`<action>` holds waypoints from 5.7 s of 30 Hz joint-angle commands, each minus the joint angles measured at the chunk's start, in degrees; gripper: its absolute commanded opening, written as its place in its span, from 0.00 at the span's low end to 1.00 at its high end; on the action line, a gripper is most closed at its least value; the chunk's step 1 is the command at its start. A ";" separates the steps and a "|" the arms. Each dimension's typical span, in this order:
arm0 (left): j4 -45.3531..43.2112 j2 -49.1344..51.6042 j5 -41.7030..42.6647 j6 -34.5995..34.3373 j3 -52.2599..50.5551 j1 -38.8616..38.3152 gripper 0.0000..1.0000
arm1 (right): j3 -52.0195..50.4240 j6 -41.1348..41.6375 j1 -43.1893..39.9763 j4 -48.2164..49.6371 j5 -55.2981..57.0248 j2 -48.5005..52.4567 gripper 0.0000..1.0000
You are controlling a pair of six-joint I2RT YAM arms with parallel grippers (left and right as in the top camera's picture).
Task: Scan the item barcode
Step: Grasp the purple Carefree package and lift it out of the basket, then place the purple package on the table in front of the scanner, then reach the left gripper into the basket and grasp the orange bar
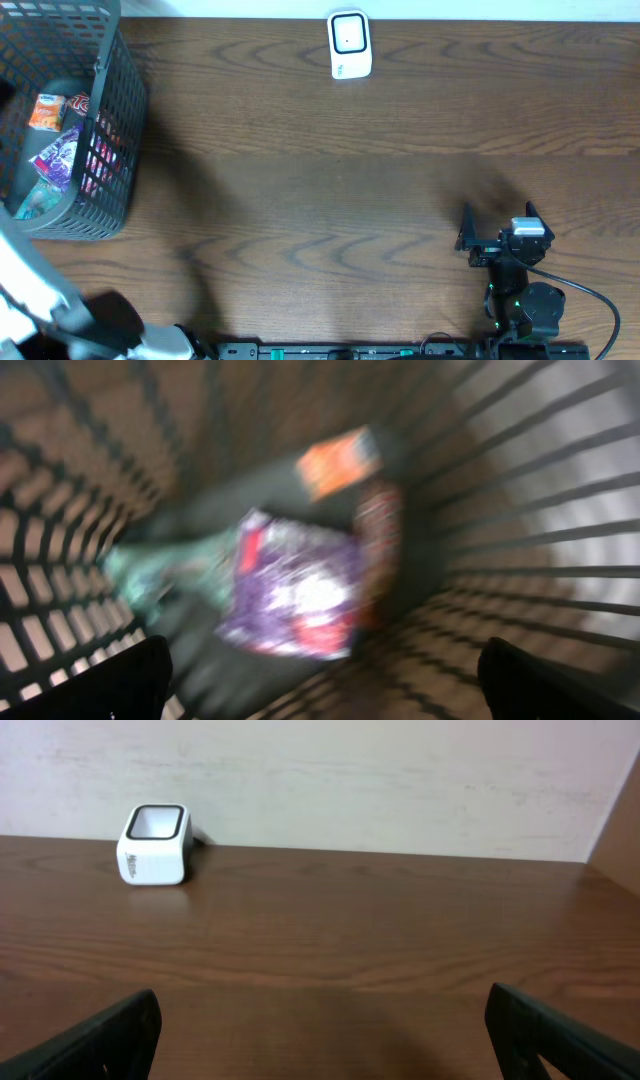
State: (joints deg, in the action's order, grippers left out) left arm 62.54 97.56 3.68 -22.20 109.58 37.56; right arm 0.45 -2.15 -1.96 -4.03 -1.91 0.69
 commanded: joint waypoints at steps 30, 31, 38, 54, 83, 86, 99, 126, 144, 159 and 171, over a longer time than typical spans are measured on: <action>2.95 32.87 3.39 9.49 0.17 0.52 0.07 | -0.13 -0.50 0.55 -0.17 0.07 -0.39 0.99; 3.26 31.89 3.41 9.49 0.85 0.57 0.07 | -0.13 -0.50 0.55 -0.17 0.07 -0.39 0.99; 1.29 18.49 3.45 3.72 4.35 0.57 0.07 | -0.13 -0.50 0.55 -0.17 0.07 -0.39 0.99; -19.41 -15.28 25.07 -5.60 4.39 -3.41 0.07 | -0.13 -0.50 0.55 -0.17 0.07 -0.39 0.99; -14.51 24.06 15.45 -7.50 0.00 -61.83 0.07 | -0.13 -0.50 0.55 -0.17 0.07 -0.39 0.99; -13.99 26.60 13.38 -7.39 0.00 -62.51 0.39 | -0.13 -0.50 0.55 -0.17 0.07 -0.39 0.99; -13.68 12.04 15.10 -2.80 8.63 -50.56 0.92 | -0.13 -0.50 0.55 -0.17 0.07 -0.39 0.99; -15.13 23.08 0.07 3.19 9.68 -6.82 0.89 | -0.13 -0.50 0.55 -0.17 0.07 -0.39 0.99; -17.55 40.00 -6.38 6.75 9.57 -13.44 0.87 | -0.13 -0.50 0.55 -0.17 0.07 -0.39 0.99; -12.66 40.00 -8.85 7.61 8.68 -13.03 0.07 | -0.13 -0.50 0.55 -0.17 0.07 -0.39 0.99; -15.52 10.16 -8.22 6.91 9.16 -13.00 0.07 | -0.13 -0.50 0.55 -0.17 0.07 -0.39 0.99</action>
State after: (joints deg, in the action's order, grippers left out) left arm 47.18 117.54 -4.27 -15.16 117.01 24.49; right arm 0.45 -2.15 -1.96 -4.03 -1.89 0.69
